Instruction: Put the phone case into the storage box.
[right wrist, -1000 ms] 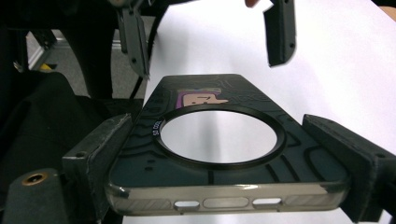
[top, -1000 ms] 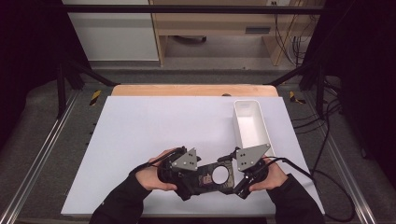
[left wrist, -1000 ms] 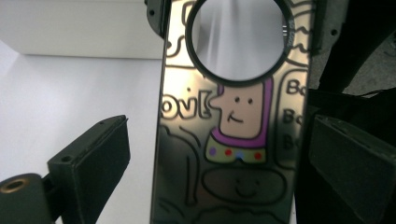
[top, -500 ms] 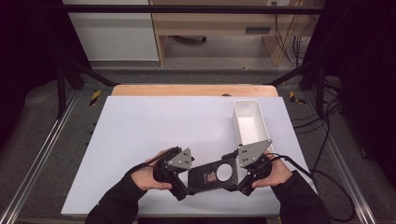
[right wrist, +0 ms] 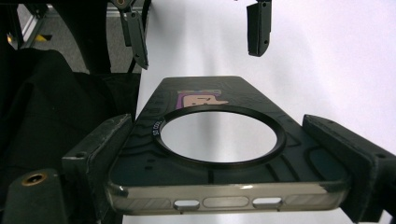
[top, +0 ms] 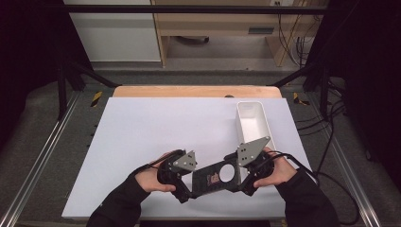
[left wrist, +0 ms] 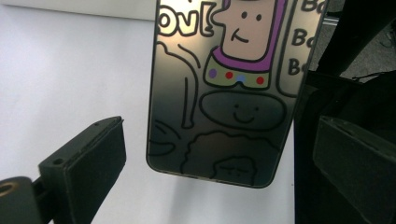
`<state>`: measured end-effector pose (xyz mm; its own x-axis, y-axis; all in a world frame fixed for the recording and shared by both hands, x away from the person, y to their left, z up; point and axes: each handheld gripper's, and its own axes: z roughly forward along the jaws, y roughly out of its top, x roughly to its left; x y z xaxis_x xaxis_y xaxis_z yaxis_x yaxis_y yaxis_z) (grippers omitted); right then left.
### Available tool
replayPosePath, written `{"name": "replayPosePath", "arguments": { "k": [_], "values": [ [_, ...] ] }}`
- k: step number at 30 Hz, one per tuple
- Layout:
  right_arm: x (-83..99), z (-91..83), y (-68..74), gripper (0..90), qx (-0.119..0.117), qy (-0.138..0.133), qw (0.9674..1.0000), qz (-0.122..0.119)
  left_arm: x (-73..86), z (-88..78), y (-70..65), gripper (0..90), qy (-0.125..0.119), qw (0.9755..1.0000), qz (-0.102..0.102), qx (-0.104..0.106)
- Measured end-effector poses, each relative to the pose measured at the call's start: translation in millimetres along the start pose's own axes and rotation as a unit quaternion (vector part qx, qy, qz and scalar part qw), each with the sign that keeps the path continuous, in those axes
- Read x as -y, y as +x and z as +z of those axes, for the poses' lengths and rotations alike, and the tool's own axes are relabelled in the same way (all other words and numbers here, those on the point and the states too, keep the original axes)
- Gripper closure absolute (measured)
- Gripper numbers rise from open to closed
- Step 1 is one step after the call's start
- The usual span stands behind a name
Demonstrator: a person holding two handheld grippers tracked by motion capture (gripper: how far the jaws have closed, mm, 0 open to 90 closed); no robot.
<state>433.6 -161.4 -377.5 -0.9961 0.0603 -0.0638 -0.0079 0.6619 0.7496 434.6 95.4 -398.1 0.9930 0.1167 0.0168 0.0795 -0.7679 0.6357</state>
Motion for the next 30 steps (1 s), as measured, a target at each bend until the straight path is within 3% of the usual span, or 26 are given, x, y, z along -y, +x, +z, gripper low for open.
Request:
{"name": "replayPosePath", "arguments": {
  "k": [16, 30],
  "values": [
    [-18.9, 8.1, -6.2, 12.0, -0.009, 0.046, 0.9988, -0.013, -0.7, 12.3, 2.6, 0.5, 0.013, 0.9999, -0.005, -0.001],
    [-26.6, 19.7, -9.1, 12.0, -0.011, 0.078, 0.9967, -0.017, -3.4, 28.2, 6.3, 0.0, 0.039, 0.9992, -0.006, 0.006]
  ]
}}
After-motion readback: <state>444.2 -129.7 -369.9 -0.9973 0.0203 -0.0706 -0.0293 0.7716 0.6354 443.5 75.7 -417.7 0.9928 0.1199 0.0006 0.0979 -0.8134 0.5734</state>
